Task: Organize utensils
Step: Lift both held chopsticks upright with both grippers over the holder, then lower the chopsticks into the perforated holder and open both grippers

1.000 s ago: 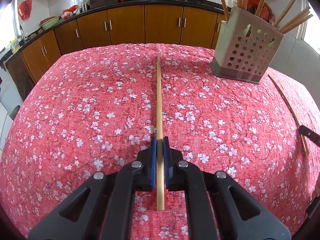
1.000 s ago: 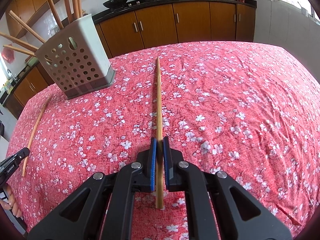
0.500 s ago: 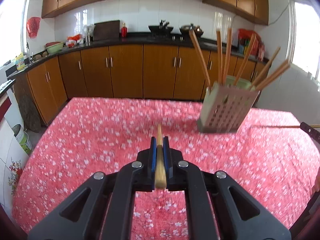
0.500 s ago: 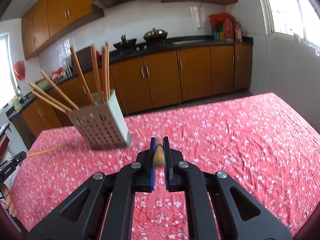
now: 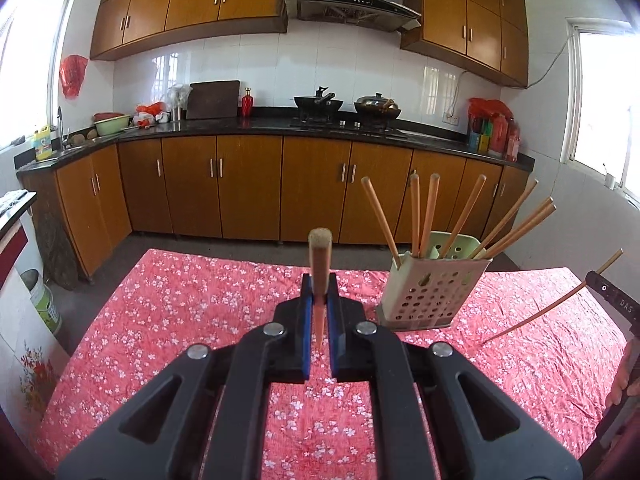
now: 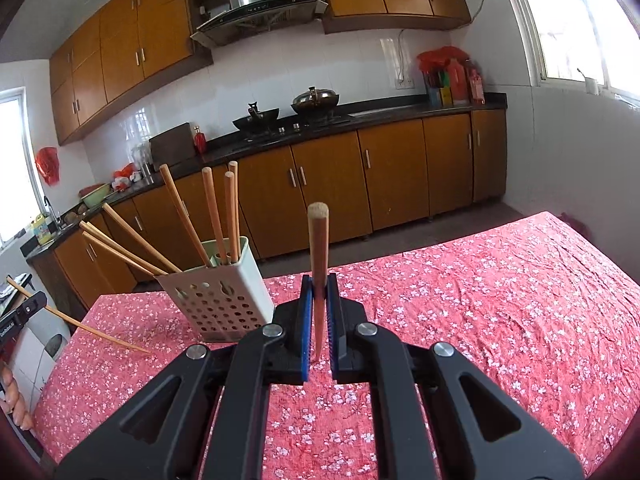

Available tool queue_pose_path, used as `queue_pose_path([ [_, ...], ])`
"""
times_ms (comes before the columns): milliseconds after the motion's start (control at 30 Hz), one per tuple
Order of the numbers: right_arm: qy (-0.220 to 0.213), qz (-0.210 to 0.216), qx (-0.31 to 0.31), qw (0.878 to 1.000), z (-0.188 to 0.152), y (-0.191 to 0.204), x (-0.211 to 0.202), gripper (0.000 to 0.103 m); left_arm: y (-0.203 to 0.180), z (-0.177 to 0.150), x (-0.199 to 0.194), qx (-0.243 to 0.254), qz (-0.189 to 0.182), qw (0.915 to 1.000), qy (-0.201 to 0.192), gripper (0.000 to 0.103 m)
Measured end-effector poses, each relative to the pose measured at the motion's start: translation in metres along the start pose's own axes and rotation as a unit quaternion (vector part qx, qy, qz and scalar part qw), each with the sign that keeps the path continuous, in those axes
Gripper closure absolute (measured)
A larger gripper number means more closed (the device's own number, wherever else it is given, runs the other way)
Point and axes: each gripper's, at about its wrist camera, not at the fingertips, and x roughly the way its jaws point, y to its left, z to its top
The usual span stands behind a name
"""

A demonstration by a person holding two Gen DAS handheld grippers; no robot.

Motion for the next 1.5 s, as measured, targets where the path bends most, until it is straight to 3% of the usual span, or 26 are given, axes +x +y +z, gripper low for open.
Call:
queue_pose_path([
  [400,-0.041,0.043,-0.021,0.998,0.031,0.028,-0.025,0.096,-0.025,0.033,-0.028,-0.004,-0.069,0.9972,-0.028,0.095],
  [700,-0.087,0.081,-0.039,0.992,0.058,0.057,-0.049,0.096,-0.051,0.068,-0.059,0.000,-0.108,0.9914,-0.074,0.095],
  [967,-0.131,0.089,-0.048,0.986,0.084,0.071,-0.056,0.096,-0.064,0.093,-0.061,-0.008,-0.096,0.9893,-0.110,0.096],
  [1500,-0.214,0.051,-0.036,0.975,0.120,0.080,-0.040,0.096,-0.075,0.142,-0.028,-0.030,-0.066,0.9834,-0.166,0.095],
])
